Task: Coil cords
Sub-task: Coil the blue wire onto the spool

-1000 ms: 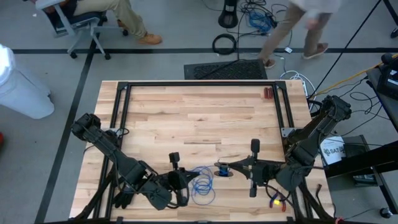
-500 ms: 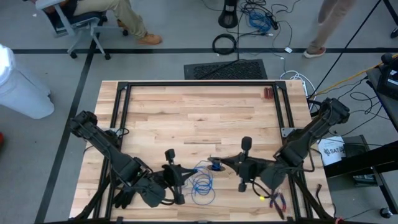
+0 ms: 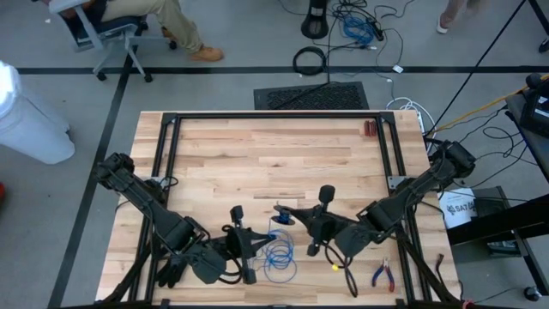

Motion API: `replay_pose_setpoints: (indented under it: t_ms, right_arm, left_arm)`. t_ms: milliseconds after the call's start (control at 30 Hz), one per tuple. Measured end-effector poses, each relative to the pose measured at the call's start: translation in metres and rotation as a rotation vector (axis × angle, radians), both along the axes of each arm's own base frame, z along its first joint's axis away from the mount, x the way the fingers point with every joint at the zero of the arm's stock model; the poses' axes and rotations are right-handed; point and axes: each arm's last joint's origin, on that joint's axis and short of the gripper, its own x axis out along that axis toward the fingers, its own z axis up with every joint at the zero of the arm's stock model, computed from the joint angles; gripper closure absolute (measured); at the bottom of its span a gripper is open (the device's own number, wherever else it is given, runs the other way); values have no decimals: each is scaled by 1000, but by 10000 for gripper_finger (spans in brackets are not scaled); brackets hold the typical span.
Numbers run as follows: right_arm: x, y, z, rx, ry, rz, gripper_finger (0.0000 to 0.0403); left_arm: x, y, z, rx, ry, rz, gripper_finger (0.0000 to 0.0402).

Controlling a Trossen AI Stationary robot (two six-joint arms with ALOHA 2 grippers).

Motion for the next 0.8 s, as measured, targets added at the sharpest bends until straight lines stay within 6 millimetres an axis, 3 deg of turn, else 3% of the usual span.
replay_pose_setpoints:
  t_ms: [233,800]
  right_arm:
    - [8,1,-5,10,-15,-8,403]
    - [11,4,1,59,-68,49,403]
  left_arm:
    - [8,4,3,2,-42,9,400]
    - [49,15,-29,-27,21,-69,400]
